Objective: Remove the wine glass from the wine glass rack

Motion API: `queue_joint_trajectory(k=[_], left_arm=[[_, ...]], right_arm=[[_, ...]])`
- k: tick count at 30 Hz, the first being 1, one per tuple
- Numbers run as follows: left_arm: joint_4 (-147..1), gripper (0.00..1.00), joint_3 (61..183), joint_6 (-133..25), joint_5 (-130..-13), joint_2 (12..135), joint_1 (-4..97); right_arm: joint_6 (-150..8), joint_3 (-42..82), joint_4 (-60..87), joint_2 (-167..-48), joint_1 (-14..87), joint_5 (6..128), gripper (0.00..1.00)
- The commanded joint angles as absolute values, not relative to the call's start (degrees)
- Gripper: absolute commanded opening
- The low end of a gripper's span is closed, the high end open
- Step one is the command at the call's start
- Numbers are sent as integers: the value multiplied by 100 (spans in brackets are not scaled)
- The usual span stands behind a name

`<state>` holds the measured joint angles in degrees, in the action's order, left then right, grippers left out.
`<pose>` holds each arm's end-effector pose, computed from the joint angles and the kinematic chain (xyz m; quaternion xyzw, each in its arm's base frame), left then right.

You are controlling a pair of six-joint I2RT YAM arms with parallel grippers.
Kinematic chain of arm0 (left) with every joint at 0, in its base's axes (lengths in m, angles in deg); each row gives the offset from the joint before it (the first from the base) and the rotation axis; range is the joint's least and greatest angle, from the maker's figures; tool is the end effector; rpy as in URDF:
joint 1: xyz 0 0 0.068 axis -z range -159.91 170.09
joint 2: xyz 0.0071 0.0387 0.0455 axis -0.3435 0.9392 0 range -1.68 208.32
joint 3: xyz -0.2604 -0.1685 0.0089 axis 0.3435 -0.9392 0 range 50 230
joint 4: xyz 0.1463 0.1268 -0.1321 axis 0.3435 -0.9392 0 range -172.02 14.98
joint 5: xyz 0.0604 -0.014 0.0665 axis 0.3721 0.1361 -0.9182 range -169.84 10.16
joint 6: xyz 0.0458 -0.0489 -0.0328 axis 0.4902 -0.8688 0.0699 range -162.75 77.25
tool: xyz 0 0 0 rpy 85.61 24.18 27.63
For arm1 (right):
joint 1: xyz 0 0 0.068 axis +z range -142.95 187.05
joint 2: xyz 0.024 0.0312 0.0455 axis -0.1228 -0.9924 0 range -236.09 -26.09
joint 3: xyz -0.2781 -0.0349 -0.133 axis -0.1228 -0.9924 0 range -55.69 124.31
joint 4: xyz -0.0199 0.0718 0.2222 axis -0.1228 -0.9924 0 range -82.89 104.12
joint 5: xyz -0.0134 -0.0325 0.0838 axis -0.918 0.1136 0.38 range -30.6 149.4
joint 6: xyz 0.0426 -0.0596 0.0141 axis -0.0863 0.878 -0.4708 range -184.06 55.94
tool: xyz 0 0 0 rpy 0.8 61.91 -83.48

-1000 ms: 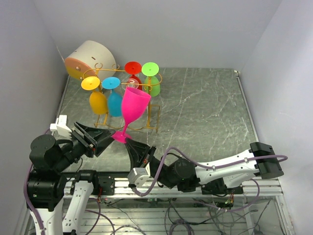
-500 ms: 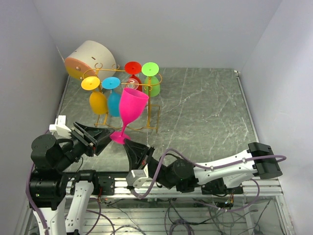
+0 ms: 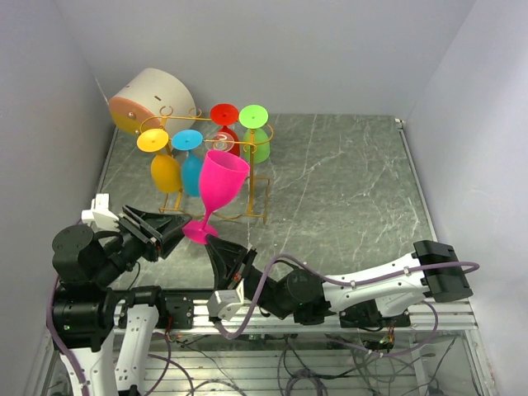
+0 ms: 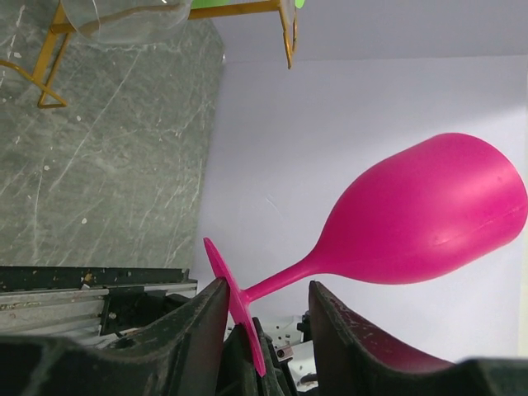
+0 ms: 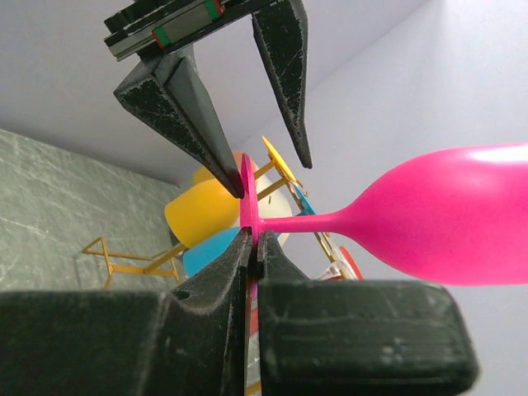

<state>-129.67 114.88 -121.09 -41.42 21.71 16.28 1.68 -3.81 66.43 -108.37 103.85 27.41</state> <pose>-0.0133 -0.0398 0.3936 -0.3320 0.6920 -0.5605 0.3109 -0.0042 0.3156 0.4032 -0.4972 0.3074 0.0646 0.8088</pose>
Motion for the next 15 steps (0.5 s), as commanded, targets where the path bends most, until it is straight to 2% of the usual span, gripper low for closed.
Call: queue_joint_trajectory(k=[1,4,6,8,13,14,15], left_arm=[[-13642,50,11636,-12572,-2590,2292,1486],[-13475,32,11574,-12608,-2479,2263,1433],[-13405,17,11536,-12620,-2427,2242,1397],[-13412,8,11517,-12573,-2384,2231,1374],[-13415,7,11436,-12417,-2367,2177,1346],[-13396,7,11389,-12401,-2360,2145,1335],[-13362,7,11336,-12382,-2380,2106,1333]], right_arm=[[334,-208,6807,-10903,10462,2923,0],[327,-207,6773,-10907,10462,2964,0],[300,-208,6742,-10896,10469,2977,0],[276,-227,6733,-10870,10475,2964,0],[63,-293,6682,-10696,10548,2677,0],[-16,-300,6679,-10640,10572,2535,5],[-94,-315,6641,-10573,10621,2346,18]])
